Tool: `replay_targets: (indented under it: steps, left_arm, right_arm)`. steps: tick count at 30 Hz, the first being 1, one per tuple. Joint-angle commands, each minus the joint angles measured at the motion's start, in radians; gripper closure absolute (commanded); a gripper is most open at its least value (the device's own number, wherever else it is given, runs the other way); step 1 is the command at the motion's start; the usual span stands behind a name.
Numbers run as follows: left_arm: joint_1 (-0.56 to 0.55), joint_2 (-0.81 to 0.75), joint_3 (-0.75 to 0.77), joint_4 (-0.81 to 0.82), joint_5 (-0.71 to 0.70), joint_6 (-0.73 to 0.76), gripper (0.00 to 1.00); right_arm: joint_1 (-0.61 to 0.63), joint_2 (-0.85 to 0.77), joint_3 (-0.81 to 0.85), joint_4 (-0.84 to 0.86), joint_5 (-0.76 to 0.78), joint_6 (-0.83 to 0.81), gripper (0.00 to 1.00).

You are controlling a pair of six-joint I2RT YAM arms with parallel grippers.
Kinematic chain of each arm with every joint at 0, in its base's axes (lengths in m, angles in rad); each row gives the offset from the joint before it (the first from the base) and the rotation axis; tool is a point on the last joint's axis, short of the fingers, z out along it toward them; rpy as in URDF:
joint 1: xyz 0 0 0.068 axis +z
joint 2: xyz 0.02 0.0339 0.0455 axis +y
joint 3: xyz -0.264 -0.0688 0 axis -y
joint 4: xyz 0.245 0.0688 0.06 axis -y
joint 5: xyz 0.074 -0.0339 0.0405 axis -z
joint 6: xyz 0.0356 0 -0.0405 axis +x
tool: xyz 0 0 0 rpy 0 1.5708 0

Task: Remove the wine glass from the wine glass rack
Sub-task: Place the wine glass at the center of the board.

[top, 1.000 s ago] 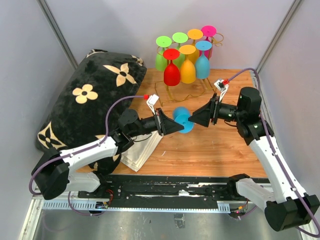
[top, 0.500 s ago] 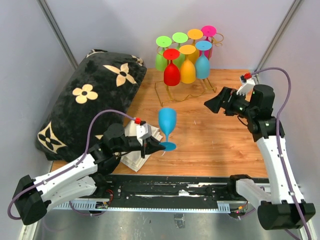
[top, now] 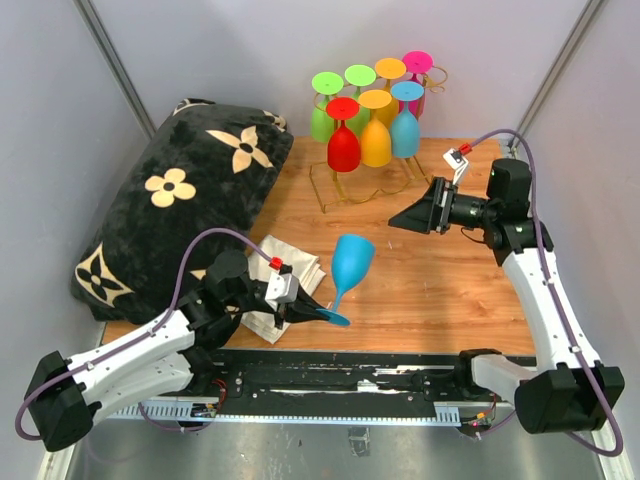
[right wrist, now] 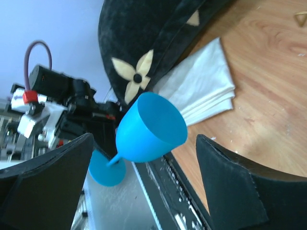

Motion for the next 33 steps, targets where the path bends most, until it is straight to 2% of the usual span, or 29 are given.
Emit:
replay_targets:
  steps: [1, 7, 12, 19, 22, 26, 29, 33]
  left_arm:
    - [-0.004, 0.004, 0.064, 0.063, 0.082, 0.032, 1.00]
    - [-0.004, 0.011, 0.075, 0.118, 0.109, -0.008, 0.99]
    - [-0.004, 0.013, 0.091, 0.101, 0.126, -0.009, 0.99]
    - [-0.004, 0.010, 0.091, 0.114, 0.135, -0.015, 0.99]
    - [-0.004, 0.017, 0.093, 0.121, 0.148, -0.021, 0.99]
    - [-0.004, 0.011, 0.097, 0.110, 0.149, -0.019, 1.00]
    - [-0.004, 0.004, 0.099, 0.083, 0.131, -0.005, 0.99]
    - [-0.004, 0.001, 0.115, 0.011, 0.113, 0.053, 1.00]
  right_arm:
    - [0.026, 0.044, 0.089, -0.216, -0.144, -0.175, 0.14]
    - [0.113, 0.072, 0.139, -0.368, -0.146, -0.300, 0.17]
    - [0.120, 0.091, 0.173, -0.436, -0.190, -0.379, 0.22]
    - [0.192, 0.116, 0.188, -0.397, -0.189, -0.349, 0.23]
    - [0.216, 0.113, 0.167, -0.318, -0.187, -0.288, 0.25]
    - [0.226, 0.112, 0.169, -0.304, -0.196, -0.284, 0.29]
    - [0.232, 0.116, 0.171, -0.309, -0.236, -0.288, 0.34]
    - [0.242, 0.110, 0.179, -0.328, -0.246, -0.306, 0.34]
